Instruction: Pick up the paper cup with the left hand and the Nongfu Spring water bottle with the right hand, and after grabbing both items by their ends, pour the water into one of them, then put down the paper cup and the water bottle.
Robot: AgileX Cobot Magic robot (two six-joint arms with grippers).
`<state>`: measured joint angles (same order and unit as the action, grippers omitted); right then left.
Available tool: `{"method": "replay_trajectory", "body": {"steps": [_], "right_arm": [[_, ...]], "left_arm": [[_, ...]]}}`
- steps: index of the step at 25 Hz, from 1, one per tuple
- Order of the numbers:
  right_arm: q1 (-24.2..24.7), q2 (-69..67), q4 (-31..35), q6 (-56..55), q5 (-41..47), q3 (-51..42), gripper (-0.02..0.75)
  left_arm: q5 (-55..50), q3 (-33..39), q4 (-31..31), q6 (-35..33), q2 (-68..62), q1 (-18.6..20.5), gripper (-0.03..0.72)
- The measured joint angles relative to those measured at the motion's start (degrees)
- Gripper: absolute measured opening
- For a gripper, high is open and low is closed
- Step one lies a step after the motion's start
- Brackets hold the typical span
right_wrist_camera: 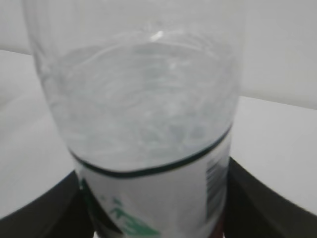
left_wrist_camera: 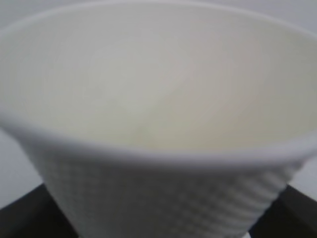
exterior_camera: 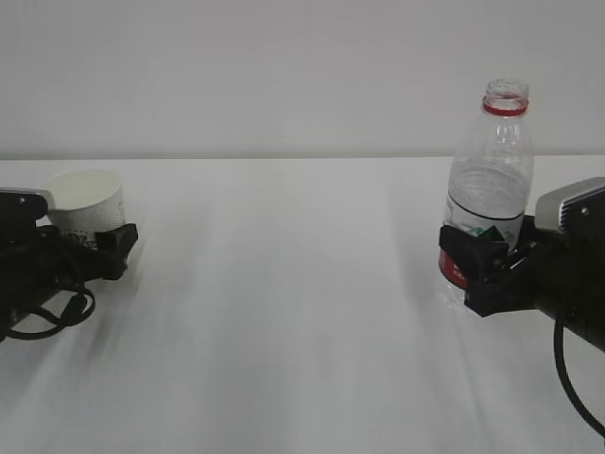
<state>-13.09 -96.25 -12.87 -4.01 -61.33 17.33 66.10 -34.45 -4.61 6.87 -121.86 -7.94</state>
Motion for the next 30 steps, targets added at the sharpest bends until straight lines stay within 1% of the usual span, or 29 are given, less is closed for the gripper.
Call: {"method": "replay_trajectory", "body": {"steps": [7, 12, 17, 20, 24, 30], "right_arm": [[0.0, 0.0, 0.0, 0.0, 0.0, 0.0, 0.494], [0.0, 0.0, 0.0, 0.0, 0.0, 0.0, 0.494], [0.0, 0.0, 0.0, 0.0, 0.0, 0.0, 0.494], [0.0, 0.0, 0.0, 0.0, 0.0, 0.0, 0.494], [0.0, 0.0, 0.12, 0.0, 0.0, 0.0, 0.494], [0.0, 0.0, 0.9, 0.0, 0.0, 0.0, 0.494]], "left_arm": [[0.0, -1.16, 0.0, 0.0, 0.0, 0.0, 0.659], [0.0, -1.16, 0.0, 0.0, 0.0, 0.0, 0.576], [0.0, -1.16, -0.7, 0.0, -0.04, 0.0, 0.567], [-0.1, -1.16, -3.41, 0.0, 0.07, 0.0, 0.567], [-0.23, -1.16, -9.26, 0.62, 2.51, 0.0, 0.567], [-0.13, -1.16, -16.68, 5.25, 4.86, 0.0, 0.567]]}}
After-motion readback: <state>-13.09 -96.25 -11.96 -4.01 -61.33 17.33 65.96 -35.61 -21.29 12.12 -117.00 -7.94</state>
